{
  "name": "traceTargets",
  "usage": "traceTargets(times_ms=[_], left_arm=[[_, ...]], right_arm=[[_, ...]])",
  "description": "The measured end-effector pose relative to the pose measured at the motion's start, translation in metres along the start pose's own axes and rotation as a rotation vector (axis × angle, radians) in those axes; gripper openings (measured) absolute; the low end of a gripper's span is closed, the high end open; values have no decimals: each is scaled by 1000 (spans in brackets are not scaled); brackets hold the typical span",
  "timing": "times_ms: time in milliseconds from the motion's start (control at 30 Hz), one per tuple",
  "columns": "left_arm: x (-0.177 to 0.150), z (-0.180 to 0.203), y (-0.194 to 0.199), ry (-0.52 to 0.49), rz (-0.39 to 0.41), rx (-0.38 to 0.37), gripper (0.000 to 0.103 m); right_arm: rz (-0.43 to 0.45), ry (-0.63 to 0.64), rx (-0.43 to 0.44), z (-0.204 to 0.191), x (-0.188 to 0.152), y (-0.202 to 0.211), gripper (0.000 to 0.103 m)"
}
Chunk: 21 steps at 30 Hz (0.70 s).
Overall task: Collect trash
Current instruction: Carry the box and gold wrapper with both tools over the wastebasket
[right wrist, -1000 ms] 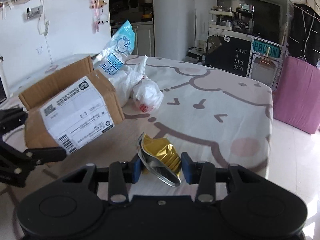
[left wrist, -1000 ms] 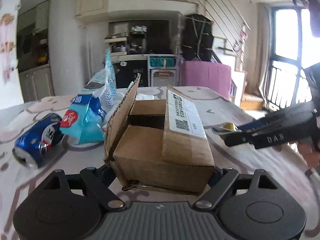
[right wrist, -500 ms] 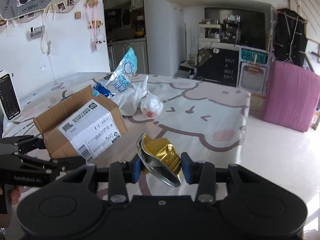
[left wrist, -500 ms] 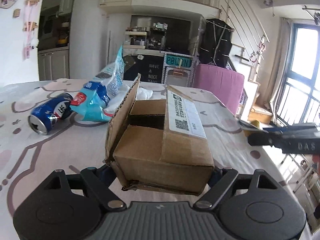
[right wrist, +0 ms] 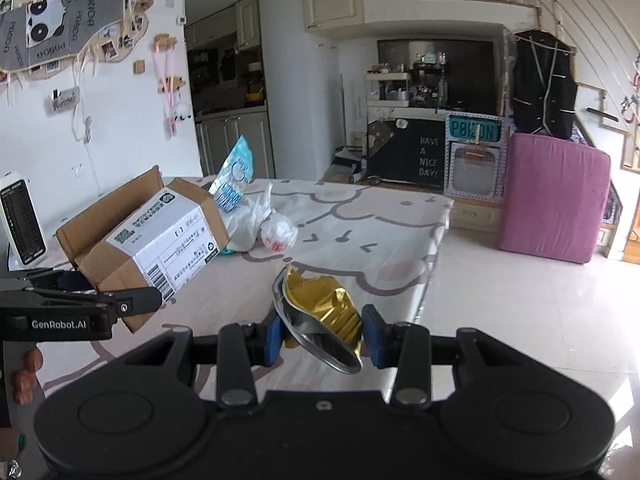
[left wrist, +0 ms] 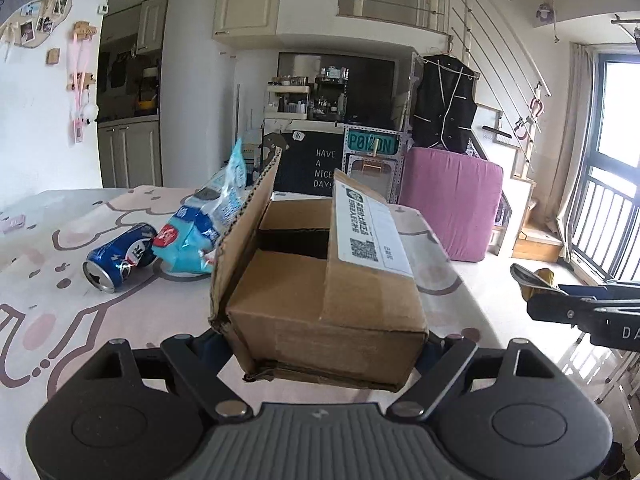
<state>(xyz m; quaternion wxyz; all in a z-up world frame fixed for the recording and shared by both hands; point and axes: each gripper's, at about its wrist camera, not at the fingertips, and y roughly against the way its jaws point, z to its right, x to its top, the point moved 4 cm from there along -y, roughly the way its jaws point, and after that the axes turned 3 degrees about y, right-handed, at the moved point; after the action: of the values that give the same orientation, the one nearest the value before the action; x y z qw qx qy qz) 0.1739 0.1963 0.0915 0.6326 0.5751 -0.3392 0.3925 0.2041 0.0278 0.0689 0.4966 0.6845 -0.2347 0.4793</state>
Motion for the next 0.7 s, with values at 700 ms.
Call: traceTargets(times_ms=[700], left_arm=[[-13, 141, -25, -71, -57, -161, 86]], right_arm=[[12, -98, -198, 116, -33, 77, 42]])
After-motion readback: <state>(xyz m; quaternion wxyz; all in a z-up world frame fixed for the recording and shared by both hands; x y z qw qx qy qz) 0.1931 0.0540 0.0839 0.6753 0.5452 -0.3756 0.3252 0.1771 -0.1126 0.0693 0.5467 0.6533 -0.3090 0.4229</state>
